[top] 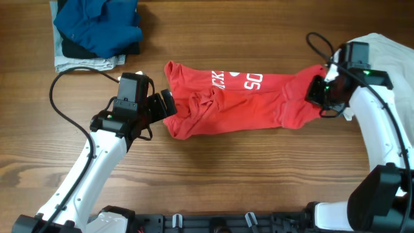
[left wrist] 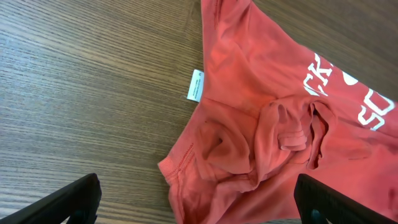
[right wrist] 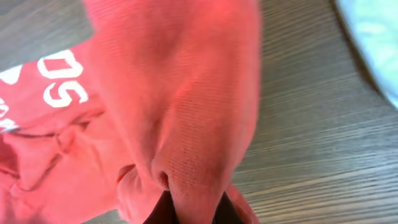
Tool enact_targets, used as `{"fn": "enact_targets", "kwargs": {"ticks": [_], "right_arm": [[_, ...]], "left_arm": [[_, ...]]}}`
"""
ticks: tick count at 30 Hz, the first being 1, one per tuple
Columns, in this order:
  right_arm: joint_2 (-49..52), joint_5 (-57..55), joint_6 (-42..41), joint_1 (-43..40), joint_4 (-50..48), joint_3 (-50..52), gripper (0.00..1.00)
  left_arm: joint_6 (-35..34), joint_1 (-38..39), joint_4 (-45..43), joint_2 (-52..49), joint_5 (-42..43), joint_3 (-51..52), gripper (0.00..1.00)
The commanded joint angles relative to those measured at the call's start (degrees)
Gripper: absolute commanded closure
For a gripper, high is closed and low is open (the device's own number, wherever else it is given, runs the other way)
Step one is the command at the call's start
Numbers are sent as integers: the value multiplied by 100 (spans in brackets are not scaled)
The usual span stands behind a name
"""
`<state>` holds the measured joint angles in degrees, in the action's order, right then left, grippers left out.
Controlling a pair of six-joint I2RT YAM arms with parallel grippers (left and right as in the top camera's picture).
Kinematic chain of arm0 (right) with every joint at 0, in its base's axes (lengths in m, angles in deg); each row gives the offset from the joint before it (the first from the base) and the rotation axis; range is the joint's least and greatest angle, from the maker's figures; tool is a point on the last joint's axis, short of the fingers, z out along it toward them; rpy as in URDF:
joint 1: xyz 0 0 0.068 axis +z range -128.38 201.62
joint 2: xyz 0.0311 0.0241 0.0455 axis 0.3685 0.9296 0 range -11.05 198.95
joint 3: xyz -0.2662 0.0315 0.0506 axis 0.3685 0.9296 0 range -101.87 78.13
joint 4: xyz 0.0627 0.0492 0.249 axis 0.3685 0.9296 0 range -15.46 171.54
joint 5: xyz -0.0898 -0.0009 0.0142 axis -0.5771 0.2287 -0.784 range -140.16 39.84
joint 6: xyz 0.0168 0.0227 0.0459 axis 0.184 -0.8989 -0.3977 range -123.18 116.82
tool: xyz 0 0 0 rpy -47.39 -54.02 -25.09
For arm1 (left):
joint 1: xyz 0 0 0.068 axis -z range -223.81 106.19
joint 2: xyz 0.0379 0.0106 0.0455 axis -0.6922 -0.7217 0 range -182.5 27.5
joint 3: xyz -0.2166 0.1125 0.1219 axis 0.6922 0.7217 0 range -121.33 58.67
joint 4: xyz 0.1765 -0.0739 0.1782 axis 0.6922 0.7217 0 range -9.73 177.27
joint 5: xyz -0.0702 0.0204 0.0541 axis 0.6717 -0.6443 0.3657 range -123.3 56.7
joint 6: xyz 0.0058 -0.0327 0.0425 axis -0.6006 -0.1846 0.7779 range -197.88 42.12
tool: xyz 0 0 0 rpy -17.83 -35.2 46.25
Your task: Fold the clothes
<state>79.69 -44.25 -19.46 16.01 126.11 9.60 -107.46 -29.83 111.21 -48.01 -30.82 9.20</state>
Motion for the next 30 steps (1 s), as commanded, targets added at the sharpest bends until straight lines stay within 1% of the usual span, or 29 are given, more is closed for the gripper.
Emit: {"fn": "enact_targets", "kwargs": {"ticks": [1, 2, 5, 9, 10, 11, 13, 17, 19, 21, 25, 28, 30], "right_arm": [[-81, -417, -260, 745, -192, -81, 96], [-46, -470, -378, 1062, -284, -74, 96], [111, -470, -485, 1591, -590, 74, 96], [726, -485, -619, 2179, -822, 96, 96], [780, -675, -636, 2271, -852, 96, 96], [817, -1222, -807, 2345, -769, 96, 96], [785, -1989, -1117, 2273, -356, 59, 96], [568, -2214, -1058, 1773, 177, -411, 96], [544, -2590, -957, 1676, 470, -717, 96], [544, -2844, -922, 1679, 514, -789, 96], [597, -2715, -927, 1722, 310, -785, 96], [1034, -2756, -964, 1744, 264, -785, 96], [1257, -3062, -1130, 1757, 256, -785, 96]], "left_arm": [[87, -4, 4, -37, -15, -68, 0], [87, -4, 7, -37, -15, -68, 0], [87, -4, 17, -37, -15, -68, 0], [87, -4, 61, -37, -15, -68, 0], [87, -4, 59, -37, -15, -68, 0], [87, -4, 59, -37, -15, -68, 0], [87, -4, 63, -37, -15, -68, 0], [87, -4, 63, -37, -15, -68, 0], [87, -4, 63, -37, -15, -68, 0], [87, -4, 61, -37, -15, -68, 0], [87, -4, 61, -37, -15, -68, 0], [87, -4, 63, -37, -15, -68, 0], [87, -4, 63, -37, -15, -68, 0]]}}
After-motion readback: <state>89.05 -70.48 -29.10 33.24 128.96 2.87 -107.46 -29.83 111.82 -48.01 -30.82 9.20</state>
